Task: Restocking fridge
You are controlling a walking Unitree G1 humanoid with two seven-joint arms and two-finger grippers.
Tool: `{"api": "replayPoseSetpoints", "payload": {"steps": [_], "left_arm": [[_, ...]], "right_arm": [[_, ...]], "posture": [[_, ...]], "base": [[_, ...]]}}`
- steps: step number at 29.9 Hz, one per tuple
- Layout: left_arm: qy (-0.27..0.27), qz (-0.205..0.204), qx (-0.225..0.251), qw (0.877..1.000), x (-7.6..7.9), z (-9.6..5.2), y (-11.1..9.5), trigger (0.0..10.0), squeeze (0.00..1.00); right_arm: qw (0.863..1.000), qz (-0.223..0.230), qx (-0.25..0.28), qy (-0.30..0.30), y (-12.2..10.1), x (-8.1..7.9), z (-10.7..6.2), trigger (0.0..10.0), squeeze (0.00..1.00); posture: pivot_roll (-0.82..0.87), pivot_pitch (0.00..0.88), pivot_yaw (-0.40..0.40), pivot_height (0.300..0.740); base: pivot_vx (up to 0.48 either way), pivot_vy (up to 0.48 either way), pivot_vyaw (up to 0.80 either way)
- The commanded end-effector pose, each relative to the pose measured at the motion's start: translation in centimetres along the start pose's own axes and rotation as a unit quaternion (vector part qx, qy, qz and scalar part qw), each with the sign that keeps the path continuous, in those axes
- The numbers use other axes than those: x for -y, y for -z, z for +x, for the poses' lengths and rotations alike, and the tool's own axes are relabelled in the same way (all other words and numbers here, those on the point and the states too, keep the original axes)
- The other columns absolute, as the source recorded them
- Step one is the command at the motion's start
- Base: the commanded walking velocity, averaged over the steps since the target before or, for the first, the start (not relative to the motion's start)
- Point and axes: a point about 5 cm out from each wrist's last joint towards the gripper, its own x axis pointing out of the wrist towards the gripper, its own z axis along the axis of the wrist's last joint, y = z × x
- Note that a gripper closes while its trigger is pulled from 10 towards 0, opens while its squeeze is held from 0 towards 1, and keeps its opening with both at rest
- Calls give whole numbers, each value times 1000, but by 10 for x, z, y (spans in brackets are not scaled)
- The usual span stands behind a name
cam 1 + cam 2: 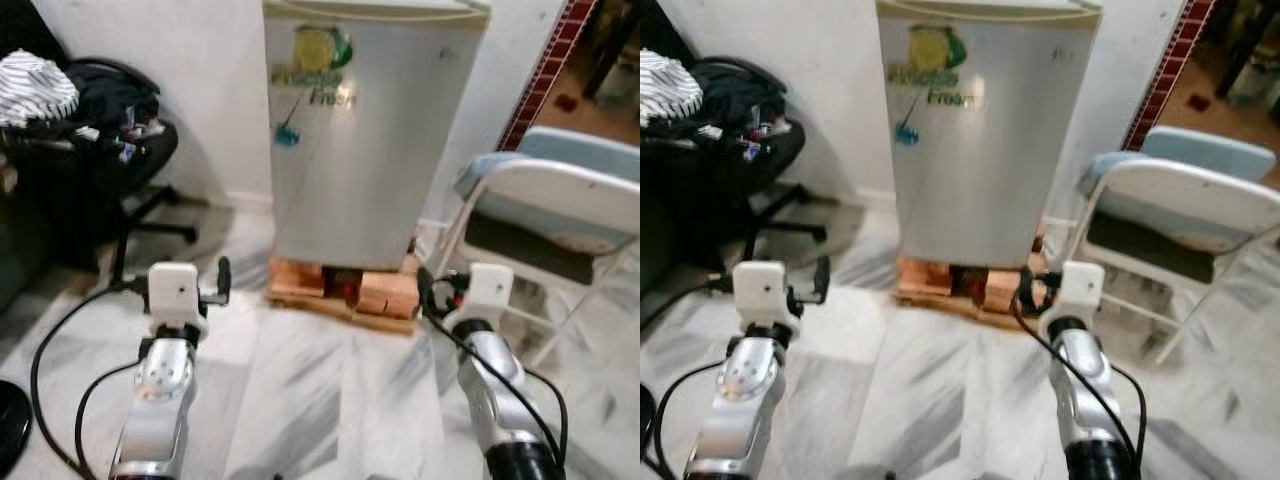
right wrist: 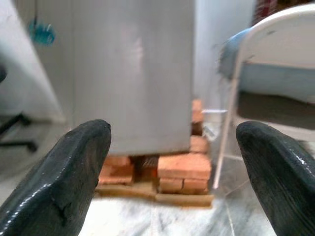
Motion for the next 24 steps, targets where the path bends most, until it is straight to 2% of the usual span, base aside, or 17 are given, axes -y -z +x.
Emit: {"api": "replayPoseSetpoints", "payload": {"steps": [1,14,18,24], "left_arm": [[-5,2,3,1000,-6,1,-2,10000,0],[9,-15,5,1000,-4,2,-3,10000,0],[9,-26,2,1000,-6,1,-2,10000,0],[8,-21,-3,1000,-10,-1,0,10000,0]], "right_arm": [[1000,5,11,-7,-7,-6,4,10000,0],[1000,12,9,-7,-5,-7,2,10000,0],[1000,22,8,-5,-3,-7,2,10000,0],[1000,27,12,-4,-7,-6,5,10000,0]], "posture": [[42,0,-29,740],[42,0,-24,740],[46,0,-28,740],[46,0,-26,740]], "base": [[0,480,-800],[0,479,-800],[0,472,-800],[0,472,-800]]}}
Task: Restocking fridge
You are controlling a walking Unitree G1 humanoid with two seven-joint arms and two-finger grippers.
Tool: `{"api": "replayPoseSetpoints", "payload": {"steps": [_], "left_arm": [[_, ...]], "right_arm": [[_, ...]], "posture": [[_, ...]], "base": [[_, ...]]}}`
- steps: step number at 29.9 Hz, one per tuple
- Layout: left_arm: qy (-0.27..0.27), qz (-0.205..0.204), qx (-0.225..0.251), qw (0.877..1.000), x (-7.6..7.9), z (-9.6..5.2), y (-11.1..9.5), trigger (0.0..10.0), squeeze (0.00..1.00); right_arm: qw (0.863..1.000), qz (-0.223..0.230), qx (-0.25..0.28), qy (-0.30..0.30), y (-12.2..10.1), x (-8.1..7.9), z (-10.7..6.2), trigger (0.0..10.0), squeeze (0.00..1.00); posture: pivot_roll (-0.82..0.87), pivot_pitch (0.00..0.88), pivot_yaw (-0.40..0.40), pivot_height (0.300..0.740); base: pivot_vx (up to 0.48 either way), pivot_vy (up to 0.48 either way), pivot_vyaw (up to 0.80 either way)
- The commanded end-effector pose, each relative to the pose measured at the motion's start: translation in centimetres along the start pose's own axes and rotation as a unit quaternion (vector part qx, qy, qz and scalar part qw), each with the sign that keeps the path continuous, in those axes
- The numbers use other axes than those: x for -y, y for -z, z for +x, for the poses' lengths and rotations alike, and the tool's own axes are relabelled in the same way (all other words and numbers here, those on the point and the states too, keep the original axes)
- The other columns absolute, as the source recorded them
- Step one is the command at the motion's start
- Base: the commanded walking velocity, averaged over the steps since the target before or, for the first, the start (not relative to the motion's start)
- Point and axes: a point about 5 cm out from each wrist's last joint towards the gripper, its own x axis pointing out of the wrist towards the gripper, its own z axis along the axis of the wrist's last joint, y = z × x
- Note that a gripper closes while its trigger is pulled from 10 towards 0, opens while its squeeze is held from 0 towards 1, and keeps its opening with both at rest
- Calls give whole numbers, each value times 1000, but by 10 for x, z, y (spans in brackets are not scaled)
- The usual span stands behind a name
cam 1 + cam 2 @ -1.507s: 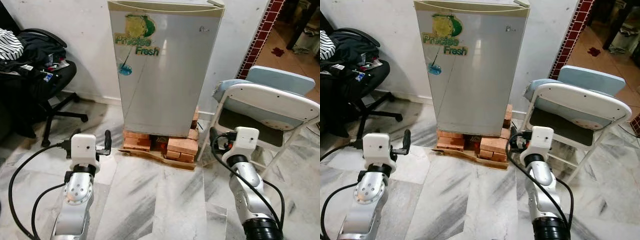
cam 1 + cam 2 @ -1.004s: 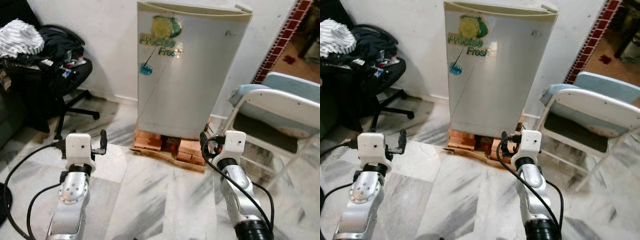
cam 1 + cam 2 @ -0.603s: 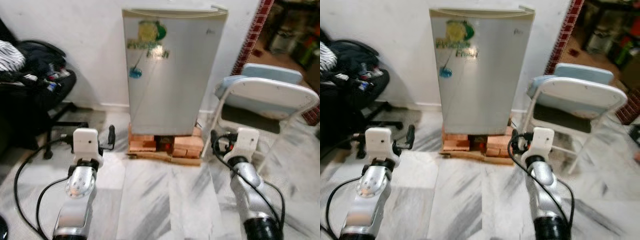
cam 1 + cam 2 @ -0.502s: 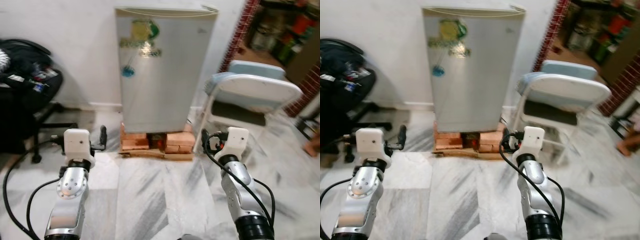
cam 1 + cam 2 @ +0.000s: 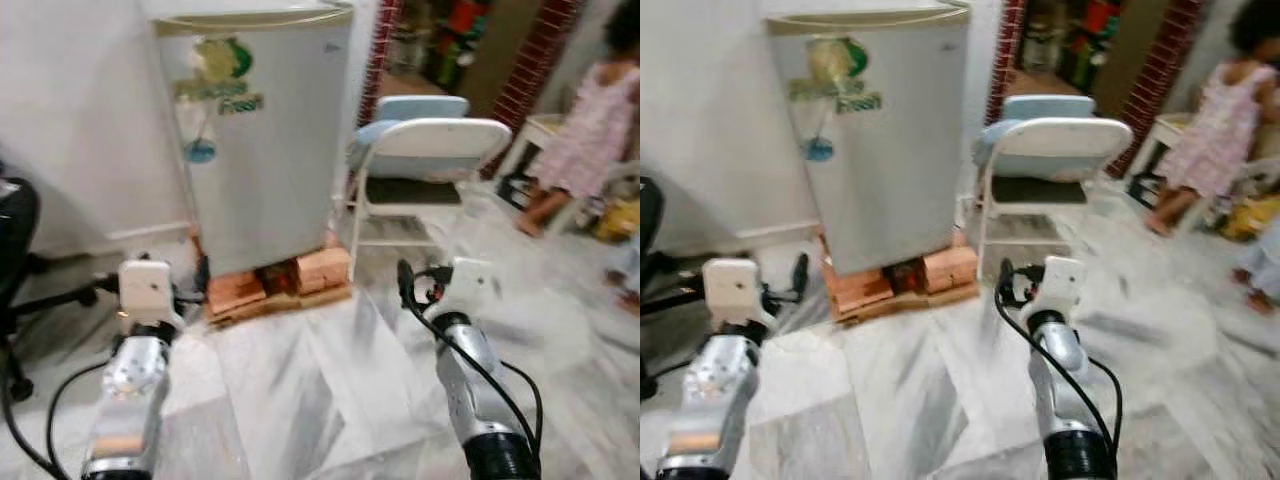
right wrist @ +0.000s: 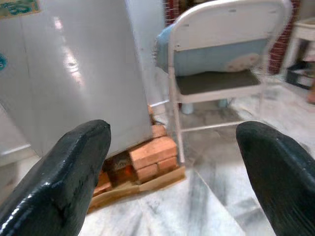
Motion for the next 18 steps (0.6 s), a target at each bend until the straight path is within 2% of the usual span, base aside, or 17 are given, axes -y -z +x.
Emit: {"api": "replayPoseSetpoints", "payload": {"steps": [1,9,12,17,18], "left_arm": [[21,-8,7,1000,12,2,-4,10000,0],[21,-9,-6,1000,10,-8,4,10000,0],[16,-5,-18,1000,4,-14,9,10000,0],[12,0,-26,1000,0,-18,13,10000,0],[13,1,-26,1000,0,-18,13,10000,0]], "right_arm": [[1000,-1,9,14,-7,10,1,10000,0],[1000,3,11,19,-4,13,-6,10000,0],[1000,-2,6,22,-3,21,-9,10000,0],[1000,0,5,30,-5,27,-7,10000,0],[999,-2,10,31,-7,26,-6,10000,0]], "posture": [[46,0,-27,740],[57,0,-35,740],[56,0,-38,740],[60,0,-36,740],[62,0,-36,740]], "base": [[0,472,-800],[0,472,-800],[0,472,-800],[0,472,-785],[0,472,0]]}}
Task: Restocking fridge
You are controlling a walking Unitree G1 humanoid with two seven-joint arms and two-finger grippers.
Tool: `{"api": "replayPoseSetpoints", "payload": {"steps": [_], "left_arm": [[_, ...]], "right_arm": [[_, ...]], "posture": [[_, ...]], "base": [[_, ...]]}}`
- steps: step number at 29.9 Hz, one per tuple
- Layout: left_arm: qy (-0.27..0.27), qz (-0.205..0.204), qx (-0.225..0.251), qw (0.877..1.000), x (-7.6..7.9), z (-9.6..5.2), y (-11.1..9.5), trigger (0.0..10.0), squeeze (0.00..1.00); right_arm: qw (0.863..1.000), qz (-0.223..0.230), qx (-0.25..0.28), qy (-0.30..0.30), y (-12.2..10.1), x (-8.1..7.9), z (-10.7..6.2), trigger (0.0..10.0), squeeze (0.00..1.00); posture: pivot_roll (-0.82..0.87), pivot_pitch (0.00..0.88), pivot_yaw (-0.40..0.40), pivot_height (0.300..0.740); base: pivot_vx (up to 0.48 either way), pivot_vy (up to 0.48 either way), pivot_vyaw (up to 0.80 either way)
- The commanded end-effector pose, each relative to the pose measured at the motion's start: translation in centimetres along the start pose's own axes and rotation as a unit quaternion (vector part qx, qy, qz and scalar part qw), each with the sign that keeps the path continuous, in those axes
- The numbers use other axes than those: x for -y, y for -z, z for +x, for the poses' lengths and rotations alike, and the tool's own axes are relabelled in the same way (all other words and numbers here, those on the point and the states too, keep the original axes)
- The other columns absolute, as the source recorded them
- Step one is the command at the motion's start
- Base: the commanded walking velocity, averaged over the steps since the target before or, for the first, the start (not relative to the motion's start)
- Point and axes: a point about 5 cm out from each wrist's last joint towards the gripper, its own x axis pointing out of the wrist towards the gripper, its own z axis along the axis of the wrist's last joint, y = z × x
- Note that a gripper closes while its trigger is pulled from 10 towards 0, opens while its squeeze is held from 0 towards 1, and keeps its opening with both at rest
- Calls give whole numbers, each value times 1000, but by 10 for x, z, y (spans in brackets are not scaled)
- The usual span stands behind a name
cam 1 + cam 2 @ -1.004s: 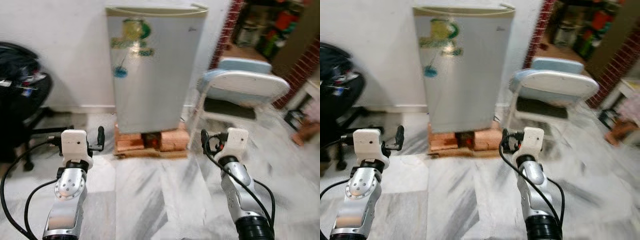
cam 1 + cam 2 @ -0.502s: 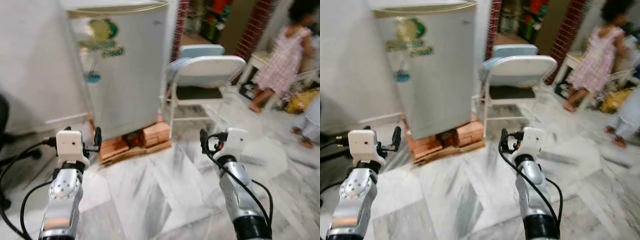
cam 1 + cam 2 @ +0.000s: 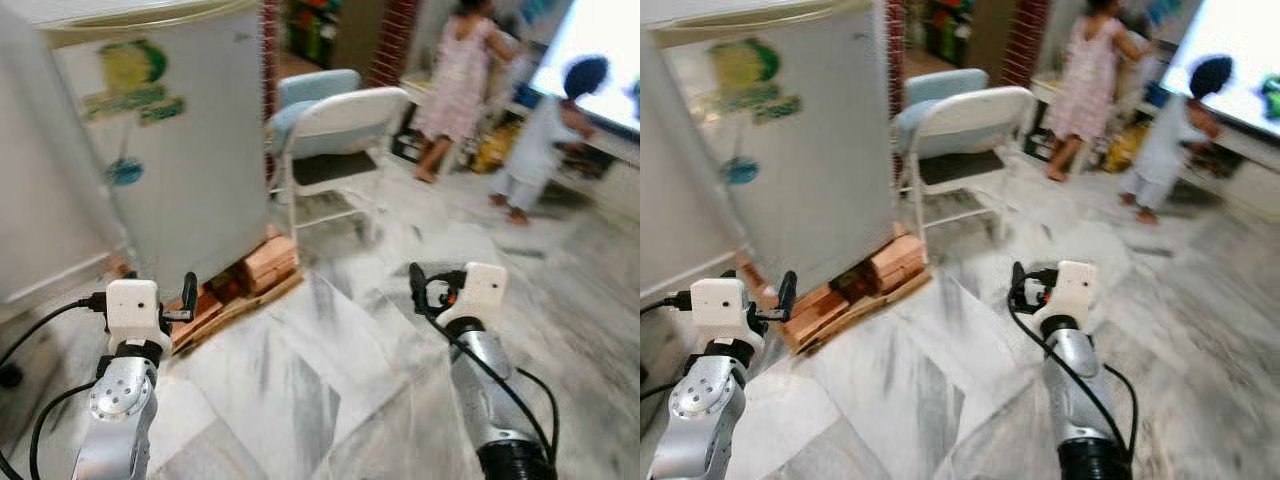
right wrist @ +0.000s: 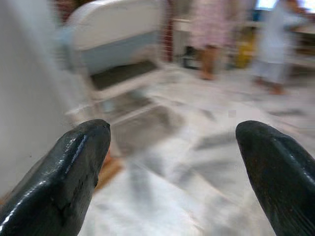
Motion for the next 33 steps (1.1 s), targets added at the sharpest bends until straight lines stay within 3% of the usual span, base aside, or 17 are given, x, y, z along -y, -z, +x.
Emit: {"api": "replayPoseSetpoints", "payload": {"steps": [1,10,33], "left_arm": [[-8,7,-1,1000,-8,-3,-1,10000,0],[-13,17,4,1000,-10,-6,0,10000,0],[-14,29,10,999,-7,-6,-1,10000,0]], "right_arm": [[1000,10,16,-9,-8,-10,4,10000,0],[999,11,17,-37,-7,-20,0,10000,0],[999,13,18,-39,-8,-22,2,10000,0]], "posture": [[62,0,-36,740],[65,0,-38,740],[66,0,-35,740]], "base": [[0,472,0],[0,462,0],[0,0,0]]}}
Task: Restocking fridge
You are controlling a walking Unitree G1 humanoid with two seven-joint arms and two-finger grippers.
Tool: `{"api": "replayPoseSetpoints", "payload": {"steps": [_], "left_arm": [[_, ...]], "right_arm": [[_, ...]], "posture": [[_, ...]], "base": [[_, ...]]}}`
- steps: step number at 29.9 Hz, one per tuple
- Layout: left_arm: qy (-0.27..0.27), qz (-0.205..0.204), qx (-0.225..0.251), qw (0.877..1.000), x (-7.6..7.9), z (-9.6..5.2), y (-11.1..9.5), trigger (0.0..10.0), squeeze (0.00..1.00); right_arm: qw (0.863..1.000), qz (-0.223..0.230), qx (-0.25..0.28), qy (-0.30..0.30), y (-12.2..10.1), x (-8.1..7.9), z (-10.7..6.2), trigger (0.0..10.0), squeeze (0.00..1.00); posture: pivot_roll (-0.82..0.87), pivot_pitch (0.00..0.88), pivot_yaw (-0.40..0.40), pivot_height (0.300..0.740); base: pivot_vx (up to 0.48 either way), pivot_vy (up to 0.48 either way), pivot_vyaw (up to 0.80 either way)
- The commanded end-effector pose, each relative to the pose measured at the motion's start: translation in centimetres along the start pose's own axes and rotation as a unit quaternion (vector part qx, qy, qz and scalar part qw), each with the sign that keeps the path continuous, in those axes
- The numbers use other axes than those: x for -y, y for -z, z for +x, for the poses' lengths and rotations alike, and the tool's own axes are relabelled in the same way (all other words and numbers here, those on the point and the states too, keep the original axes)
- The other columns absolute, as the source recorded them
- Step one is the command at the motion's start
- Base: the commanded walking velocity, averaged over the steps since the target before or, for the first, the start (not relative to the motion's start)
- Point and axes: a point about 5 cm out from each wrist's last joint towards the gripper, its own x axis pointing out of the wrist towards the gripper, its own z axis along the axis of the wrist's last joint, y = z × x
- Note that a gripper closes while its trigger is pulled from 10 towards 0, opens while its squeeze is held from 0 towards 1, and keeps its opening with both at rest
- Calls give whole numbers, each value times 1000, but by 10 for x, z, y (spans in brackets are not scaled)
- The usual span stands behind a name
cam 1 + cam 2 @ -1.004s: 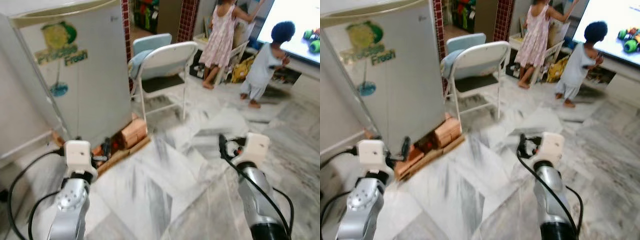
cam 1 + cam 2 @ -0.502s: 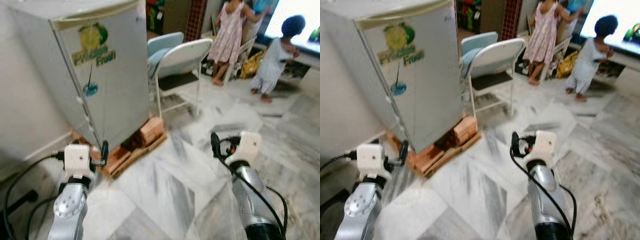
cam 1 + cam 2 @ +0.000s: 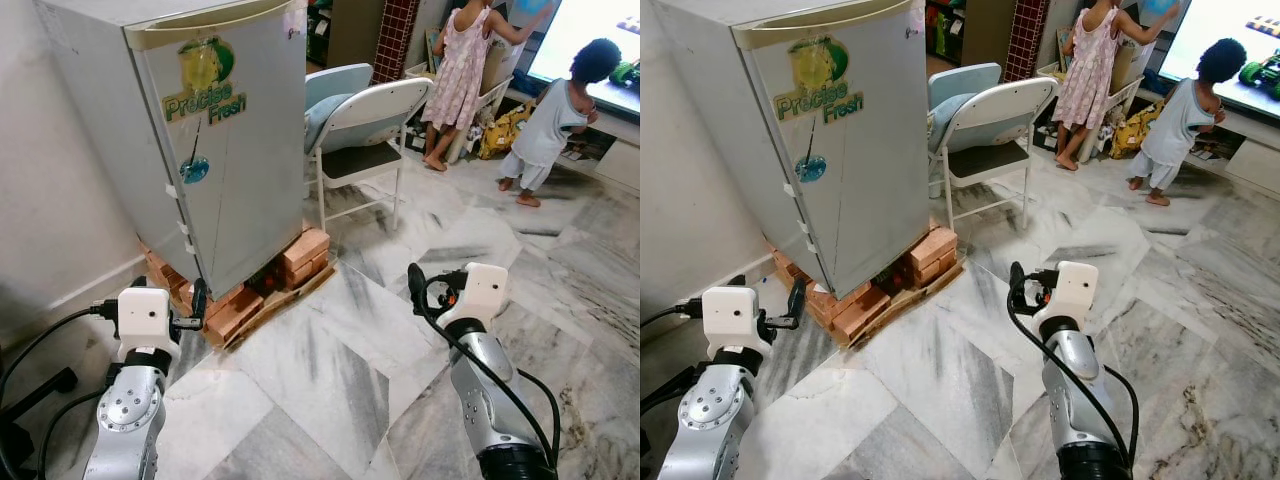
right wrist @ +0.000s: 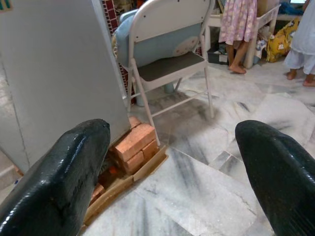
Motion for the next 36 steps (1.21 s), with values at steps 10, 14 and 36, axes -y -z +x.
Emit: {"api": "replayPoseSetpoints", "payload": {"steps": [10,14,36], "left_arm": [[5,3,7,1000,2,2,-3,10000,0],[5,3,7,1000,2,2,-3,10000,0],[5,3,7,1000,2,2,-3,10000,0]], "right_arm": [[1000,3,11,7,-6,3,1,10000,0],[1000,3,11,7,-6,3,1,10000,0],[1000,3,11,7,-6,3,1,10000,0]], "posture": [[66,0,-35,740],[66,0,-35,740],[66,0,-35,740]], "base": [[0,0,0],[0,0,0],[0,0,0]]}}
